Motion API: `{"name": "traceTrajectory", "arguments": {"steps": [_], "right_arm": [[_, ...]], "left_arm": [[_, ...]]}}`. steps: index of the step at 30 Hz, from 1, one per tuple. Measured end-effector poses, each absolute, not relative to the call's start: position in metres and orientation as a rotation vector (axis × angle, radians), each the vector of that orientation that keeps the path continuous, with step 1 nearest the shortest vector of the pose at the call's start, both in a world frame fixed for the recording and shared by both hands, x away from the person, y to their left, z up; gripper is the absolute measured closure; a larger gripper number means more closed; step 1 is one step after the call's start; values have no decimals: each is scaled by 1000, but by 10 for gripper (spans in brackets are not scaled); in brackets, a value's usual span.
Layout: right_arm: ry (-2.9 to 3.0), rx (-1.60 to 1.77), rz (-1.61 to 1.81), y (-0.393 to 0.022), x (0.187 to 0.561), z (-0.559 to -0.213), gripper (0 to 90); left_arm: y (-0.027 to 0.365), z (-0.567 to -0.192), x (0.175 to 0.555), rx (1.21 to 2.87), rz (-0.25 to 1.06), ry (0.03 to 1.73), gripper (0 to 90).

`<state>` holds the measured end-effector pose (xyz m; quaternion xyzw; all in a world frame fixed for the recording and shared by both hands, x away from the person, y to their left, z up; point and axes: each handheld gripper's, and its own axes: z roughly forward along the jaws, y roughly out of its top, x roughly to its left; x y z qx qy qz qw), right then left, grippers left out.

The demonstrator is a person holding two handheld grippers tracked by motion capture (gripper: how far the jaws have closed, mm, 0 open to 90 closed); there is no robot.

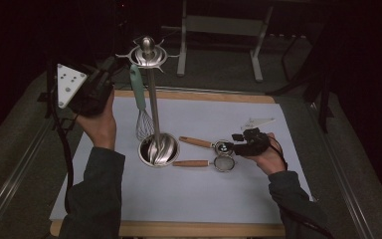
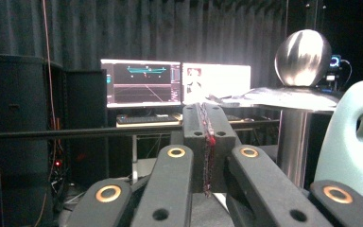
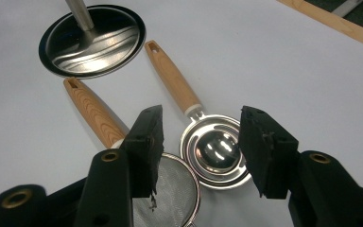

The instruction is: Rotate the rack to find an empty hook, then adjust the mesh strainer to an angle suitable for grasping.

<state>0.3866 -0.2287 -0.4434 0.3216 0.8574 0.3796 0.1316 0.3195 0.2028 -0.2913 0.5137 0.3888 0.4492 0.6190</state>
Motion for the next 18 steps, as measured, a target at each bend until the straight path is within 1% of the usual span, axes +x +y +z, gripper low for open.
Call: {"name": "traceTrajectory", "arguments": {"steps": [10, 15, 18], "right_arm": [[2482, 929, 1113, -229, 386, -442, 504], [2488, 923, 1114, -225, 386, -442, 504], [2492, 915, 1117, -221, 387, -441, 504]], "left_arm": [[221, -325, 314, 1241, 989, 973, 892], [232, -343, 310, 1282, 978, 1016, 880], [238, -356, 308, 1309, 967, 1040, 857]]}}
